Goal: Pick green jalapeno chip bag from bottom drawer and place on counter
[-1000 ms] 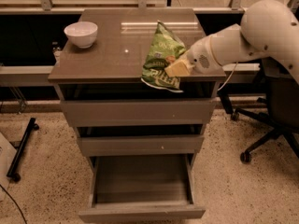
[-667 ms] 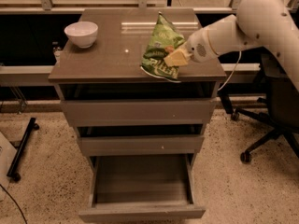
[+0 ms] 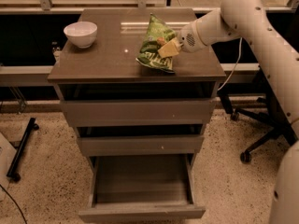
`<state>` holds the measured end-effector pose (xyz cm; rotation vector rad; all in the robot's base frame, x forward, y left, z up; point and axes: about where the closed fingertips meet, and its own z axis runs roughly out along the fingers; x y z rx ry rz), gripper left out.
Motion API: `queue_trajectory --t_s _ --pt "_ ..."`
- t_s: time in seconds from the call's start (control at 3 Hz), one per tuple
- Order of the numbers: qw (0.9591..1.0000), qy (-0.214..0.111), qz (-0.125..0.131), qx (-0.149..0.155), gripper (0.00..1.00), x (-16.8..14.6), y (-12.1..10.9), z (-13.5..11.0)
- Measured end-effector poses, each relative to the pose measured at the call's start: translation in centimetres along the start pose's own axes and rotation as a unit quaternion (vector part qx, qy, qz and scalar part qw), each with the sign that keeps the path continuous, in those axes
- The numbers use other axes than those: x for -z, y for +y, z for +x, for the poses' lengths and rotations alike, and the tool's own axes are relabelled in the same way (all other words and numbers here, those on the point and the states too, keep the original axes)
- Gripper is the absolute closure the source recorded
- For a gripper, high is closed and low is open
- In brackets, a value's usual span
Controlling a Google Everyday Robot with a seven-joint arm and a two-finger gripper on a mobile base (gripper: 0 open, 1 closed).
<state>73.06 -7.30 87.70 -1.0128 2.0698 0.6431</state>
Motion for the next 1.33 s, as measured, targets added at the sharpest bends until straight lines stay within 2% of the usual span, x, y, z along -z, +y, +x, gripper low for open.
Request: queue_trajectory --t_s 0.33,1.33 --pt "0.9997 0.004 -0.011 -0.021 0.84 -1.76 -1.47 -0.34" --pt "0.9997 0.005 -0.016 -0.019 0.15 -2.57 -1.26 -0.49"
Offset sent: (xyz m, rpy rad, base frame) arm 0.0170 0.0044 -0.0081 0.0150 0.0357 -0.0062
